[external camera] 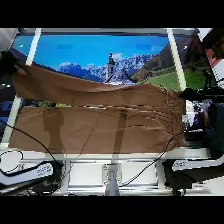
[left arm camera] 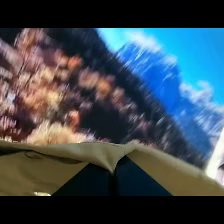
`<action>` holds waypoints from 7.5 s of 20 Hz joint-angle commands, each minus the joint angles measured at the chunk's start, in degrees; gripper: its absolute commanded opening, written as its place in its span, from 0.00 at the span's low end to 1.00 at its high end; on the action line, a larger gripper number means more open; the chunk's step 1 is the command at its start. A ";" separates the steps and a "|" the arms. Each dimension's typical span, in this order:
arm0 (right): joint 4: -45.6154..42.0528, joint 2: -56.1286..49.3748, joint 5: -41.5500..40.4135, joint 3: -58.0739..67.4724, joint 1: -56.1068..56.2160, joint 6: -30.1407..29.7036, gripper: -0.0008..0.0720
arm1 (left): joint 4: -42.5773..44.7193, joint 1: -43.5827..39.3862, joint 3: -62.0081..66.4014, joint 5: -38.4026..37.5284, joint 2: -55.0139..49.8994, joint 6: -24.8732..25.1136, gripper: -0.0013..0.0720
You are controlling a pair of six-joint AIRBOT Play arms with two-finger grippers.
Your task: Fold the clothes and pants, and hang the long-sleeved shirts on hangers.
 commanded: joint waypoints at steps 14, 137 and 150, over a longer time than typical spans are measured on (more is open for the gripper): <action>-2.99 0.02 -5.31 0.04 0.00 0.00 0.06 | -21.20 1.77 -0.50 21.88 -20.11 8.94 0.96; -9.05 0.63 10.16 17.66 0.00 18.32 0.06 | 8.41 7.54 -24.33 -5.60 -4.33 24.81 0.60; -9.03 0.63 10.21 17.66 0.00 18.34 0.06 | 4.83 7.28 -24.33 -2.45 -5.01 13.38 0.93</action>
